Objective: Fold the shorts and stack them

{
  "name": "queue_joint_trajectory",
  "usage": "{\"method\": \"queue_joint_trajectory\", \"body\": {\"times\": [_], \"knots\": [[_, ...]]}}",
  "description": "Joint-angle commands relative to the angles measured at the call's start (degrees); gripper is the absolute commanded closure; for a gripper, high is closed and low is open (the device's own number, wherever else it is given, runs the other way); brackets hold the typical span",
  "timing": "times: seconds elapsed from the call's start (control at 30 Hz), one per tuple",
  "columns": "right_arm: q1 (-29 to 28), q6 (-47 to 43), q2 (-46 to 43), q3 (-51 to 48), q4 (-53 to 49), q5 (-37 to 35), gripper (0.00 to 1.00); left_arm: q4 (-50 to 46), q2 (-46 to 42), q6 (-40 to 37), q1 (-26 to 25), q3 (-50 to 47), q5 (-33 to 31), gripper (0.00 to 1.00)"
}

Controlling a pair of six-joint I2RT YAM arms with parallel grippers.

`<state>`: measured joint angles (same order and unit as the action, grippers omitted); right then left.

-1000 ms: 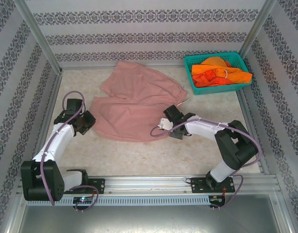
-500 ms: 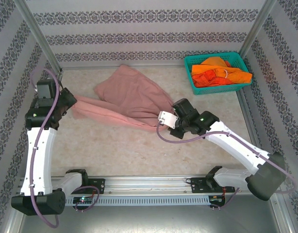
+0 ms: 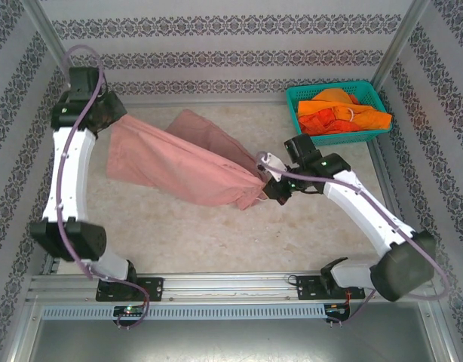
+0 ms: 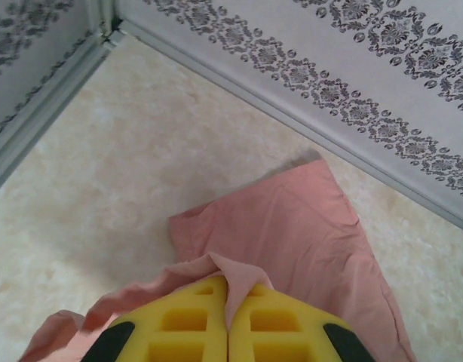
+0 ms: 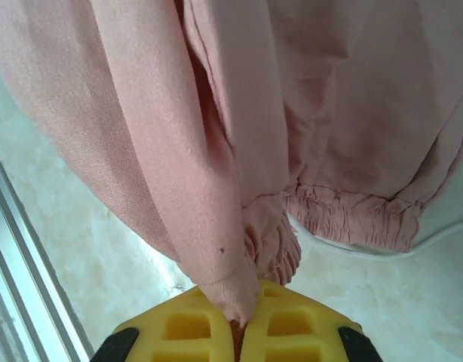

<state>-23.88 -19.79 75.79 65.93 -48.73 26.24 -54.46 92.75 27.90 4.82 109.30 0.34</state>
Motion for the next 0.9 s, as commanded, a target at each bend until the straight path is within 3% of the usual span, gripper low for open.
{"method": "queue_joint_trajectory", "body": {"times": [0.0,0.3,0.37,0.43,0.47,0.5,0.53,0.57,0.63,0.73,0.87], "knots": [[3.46,5.06,5.17,1.53,-1.74,3.98,1.00,1.12,9.59,-2.31,-2.22,9.08,-2.19,1.00],[9.15,12.47,15.66,1.57,1.72,0.18,1.00,-4.56,41.92,-3.11,-7.08,48.19,-1.83,1.00],[9.68,13.69,17.46,1.25,2.12,-1.40,1.00,-1.11,45.77,-2.47,-8.12,50.14,-1.35,0.99],[10.72,15.39,19.71,1.00,2.56,-3.76,0.95,4.09,48.20,-0.50,-8.55,48.59,-0.01,0.86],[11.49,16.62,20.84,1.04,2.63,-4.94,0.81,6.27,49.55,0.59,-8.57,48.68,1.30,0.73],[12.10,17.45,21.31,1.21,2.67,-5.60,0.67,7.59,50.48,1.34,-8.47,48.93,2.40,0.52],[13.03,19.13,21.76,1.62,2.80,-6.85,0.56,8.45,51.16,1.70,-8.51,49.61,3.87,0.40],[14.23,20.85,21.58,1.76,3.23,-7.45,0.46,8.53,51.17,1.72,-8.58,50.26,4.82,0.34],[16.24,23.96,19.25,1.21,4.63,-7.59,0.31,7.57,48.82,0.27,-8.68,49.90,5.80,0.13],[16.42,30.08,11.64,-1.23,10.10,-3.79,0.18,4.60,42.58,-2.73,-8.77,46.61,5.74,0.00],[8.60,40.28,2.99,-4.82,20.68,2.44,0.02,3.95,30.62,-2.87,-8.77,30.46,9.03,0.00]]}}
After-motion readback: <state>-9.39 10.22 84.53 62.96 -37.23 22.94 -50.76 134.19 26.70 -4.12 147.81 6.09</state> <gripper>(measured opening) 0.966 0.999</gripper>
